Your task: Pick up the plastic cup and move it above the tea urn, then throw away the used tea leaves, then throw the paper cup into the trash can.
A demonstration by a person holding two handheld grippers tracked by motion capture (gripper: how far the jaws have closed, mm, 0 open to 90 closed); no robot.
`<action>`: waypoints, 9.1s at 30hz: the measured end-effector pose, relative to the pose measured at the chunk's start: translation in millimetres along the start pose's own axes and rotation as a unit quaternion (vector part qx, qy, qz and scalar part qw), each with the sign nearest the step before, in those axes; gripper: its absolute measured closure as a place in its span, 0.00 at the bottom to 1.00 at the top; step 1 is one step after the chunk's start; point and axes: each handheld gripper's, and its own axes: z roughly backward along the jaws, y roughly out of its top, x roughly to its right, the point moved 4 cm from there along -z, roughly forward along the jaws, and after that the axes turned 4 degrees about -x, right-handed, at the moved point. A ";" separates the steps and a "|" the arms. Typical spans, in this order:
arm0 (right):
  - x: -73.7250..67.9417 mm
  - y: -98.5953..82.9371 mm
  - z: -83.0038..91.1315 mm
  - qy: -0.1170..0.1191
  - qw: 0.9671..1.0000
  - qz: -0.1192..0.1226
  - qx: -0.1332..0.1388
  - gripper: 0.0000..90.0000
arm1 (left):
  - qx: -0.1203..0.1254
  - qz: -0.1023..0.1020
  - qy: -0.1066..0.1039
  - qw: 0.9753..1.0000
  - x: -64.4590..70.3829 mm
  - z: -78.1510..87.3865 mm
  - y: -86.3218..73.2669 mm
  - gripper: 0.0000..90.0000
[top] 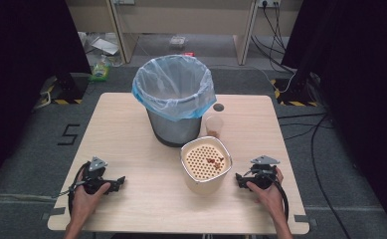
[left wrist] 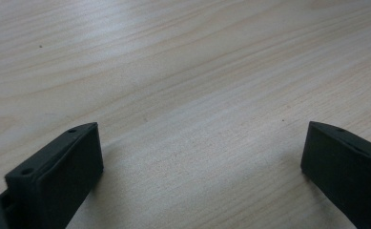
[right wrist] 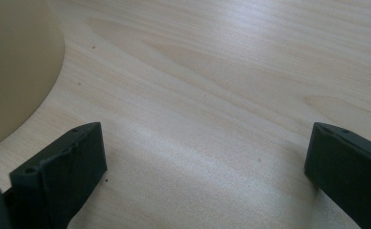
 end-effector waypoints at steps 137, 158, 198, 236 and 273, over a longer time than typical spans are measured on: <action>-127.7 125.8 106.1 -0.280 0.791 0.443 0.315 0.97 | 0.001 -0.003 0.001 1.000 1.5 1.9 -1.9 0.00; -148.5 111.4 93.9 -0.348 0.715 0.509 0.329 0.97 | 0.000 -0.004 0.000 1.000 1.4 2.1 -2.1 0.00; -142.4 111.7 91.4 -0.391 0.691 0.497 0.350 0.97 | 0.000 -0.003 -0.001 1.000 1.5 2.1 -2.3 0.00; -76.4 136.3 89.2 -0.276 0.865 0.284 0.307 0.97 | -0.001 -0.002 -0.001 1.000 1.5 2.1 -2.3 0.00; -7.9 196.5 88.2 -0.167 0.946 0.137 0.243 0.97 | 0.000 -0.001 0.000 1.000 1.4 1.6 -1.8 0.00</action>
